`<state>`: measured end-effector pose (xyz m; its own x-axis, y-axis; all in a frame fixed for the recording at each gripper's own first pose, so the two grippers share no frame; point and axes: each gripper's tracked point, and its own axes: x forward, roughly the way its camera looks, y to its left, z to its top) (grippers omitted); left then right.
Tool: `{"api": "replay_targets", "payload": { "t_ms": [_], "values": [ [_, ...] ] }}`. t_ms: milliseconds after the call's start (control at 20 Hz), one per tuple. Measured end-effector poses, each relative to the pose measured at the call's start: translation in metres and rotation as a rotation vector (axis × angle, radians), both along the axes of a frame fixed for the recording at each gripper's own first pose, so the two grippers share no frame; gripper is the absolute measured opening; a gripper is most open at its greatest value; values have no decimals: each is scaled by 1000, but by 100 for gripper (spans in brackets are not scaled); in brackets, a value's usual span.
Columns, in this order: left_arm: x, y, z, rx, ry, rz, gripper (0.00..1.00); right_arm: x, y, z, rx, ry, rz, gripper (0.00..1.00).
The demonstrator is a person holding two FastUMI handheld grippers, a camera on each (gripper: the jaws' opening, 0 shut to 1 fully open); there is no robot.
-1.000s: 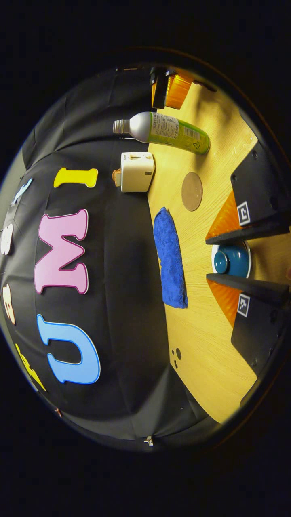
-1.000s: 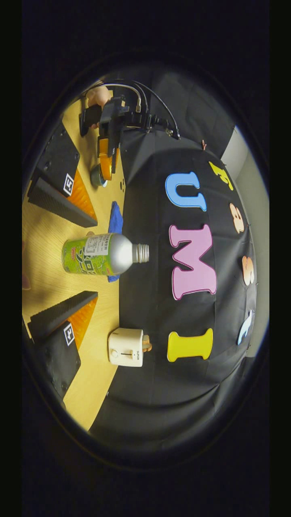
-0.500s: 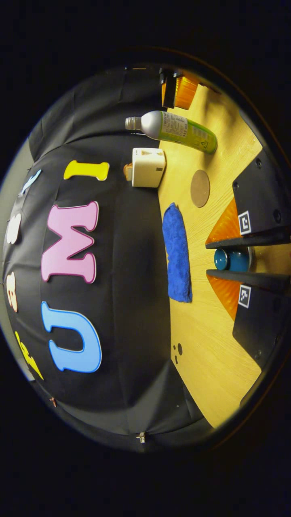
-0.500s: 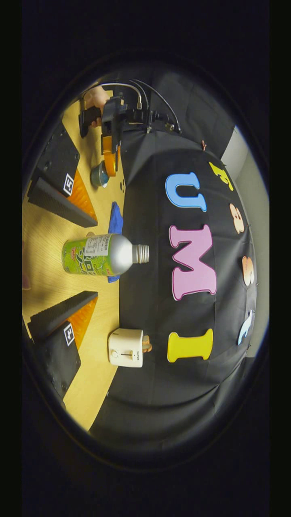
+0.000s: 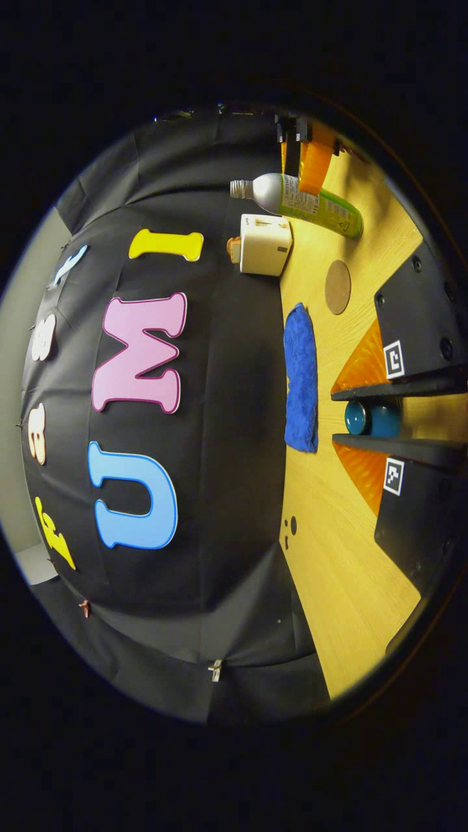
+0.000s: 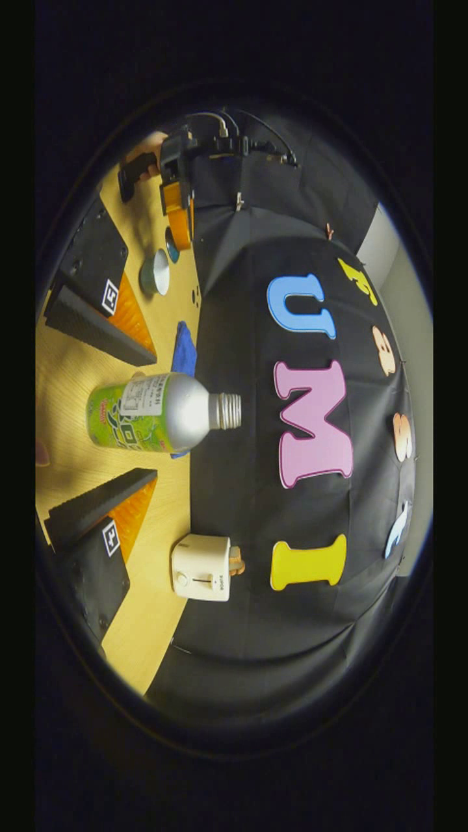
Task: Open the teacup lid with one hand, grasp the water bottle and pour water into the teacup with the other hand; after pouring, place the water bottle on the coaster and then close the teacup lid.
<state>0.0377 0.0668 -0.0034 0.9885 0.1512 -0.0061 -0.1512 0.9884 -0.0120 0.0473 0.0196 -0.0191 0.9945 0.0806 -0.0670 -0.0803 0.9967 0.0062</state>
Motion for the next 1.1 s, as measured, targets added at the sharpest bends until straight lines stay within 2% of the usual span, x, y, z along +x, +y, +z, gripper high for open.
{"api": "replay_targets", "payload": {
  "t_ms": [250, 400, 500, 600, 700, 900, 1100],
  "values": [
    [-17, 19, -2, 10, 1, 86, 30, 19, 5, -3, -1, 4, -13, 98],
    [-18, 22, -2, 10, 2, 97, 30, 28, 11, -5, -4, 12, -16, 98],
    [-18, 22, -2, 10, 3, 90, 30, 28, 13, -5, -8, 11, -5, 82],
    [-18, 23, -2, 10, 2, 91, 30, 26, 19, -4, -16, 9, 5, 80],
    [-20, 25, -2, 11, 0, 89, 30, 30, 18, 0, -139, 1, -8, 78],
    [-23, 43, -2, 11, 2, 120, 30, 52, 32, 25, -544, -77, -26, 78],
    [-30, 66, -4, 10, 4, 153, 30, 69, 74, 17, -828, -79, 94, 78]
  ]
}}
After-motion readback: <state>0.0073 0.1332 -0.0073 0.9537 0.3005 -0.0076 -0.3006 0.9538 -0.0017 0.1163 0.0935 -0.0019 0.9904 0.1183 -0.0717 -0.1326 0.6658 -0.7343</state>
